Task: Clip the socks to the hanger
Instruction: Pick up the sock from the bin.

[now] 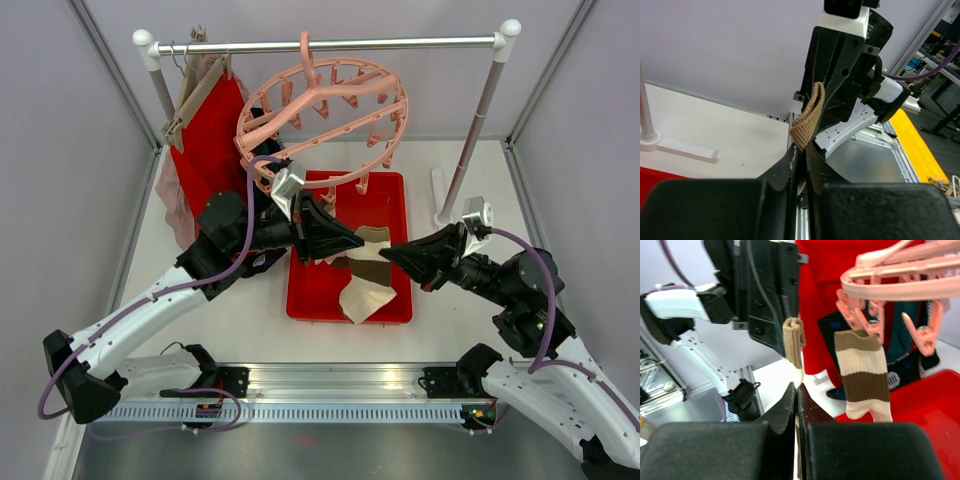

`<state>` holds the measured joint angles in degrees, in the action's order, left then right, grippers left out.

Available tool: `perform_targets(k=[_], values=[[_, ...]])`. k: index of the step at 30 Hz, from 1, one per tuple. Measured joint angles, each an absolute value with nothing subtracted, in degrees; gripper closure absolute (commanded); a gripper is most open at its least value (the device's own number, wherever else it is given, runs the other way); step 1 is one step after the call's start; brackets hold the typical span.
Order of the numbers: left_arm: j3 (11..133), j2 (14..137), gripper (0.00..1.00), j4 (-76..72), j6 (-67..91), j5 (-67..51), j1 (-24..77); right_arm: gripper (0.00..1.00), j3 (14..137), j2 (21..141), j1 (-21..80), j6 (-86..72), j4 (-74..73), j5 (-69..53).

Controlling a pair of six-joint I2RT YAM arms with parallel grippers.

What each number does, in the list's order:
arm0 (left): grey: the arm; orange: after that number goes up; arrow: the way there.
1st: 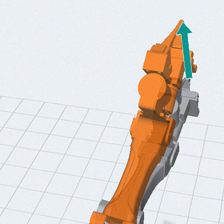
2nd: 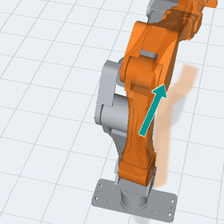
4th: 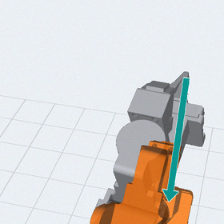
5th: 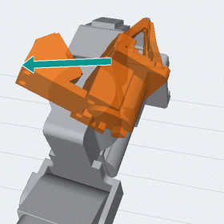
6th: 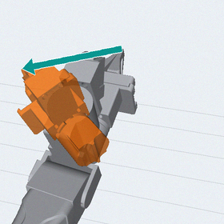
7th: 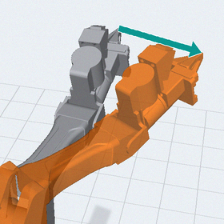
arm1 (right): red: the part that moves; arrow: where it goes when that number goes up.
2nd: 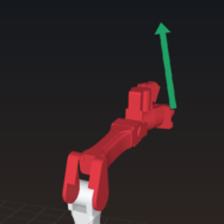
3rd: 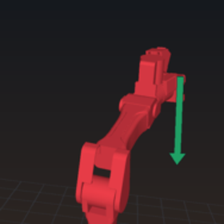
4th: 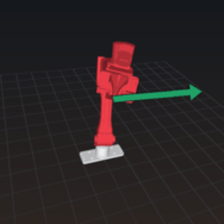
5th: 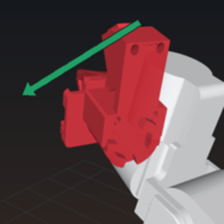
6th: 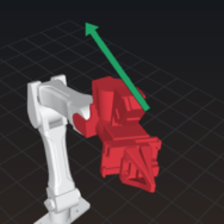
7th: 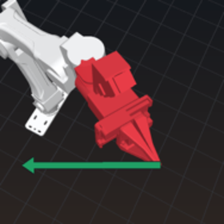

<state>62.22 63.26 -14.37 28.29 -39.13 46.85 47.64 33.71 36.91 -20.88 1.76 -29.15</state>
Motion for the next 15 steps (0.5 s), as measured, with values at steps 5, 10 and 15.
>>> perform_targets(k=[5,10,15], values=[[62.2,63.7,0.98,-14.6,28.2,-38.0,47.5,0.58,47.9,34.8,36.9,-18.7,-2.2,-22.5],[62.2,63.9,0.98,-11.5,26.5,-28.9,48.0,0.41,49.3,39.1,37.0,-16.1,-7.7,-10.5],[62.0,65.5,0.98,-7.4,24.9,-18.2,48.0,0.37,50.7,44.0,37.0,-11.7,-10.6,1.6]])
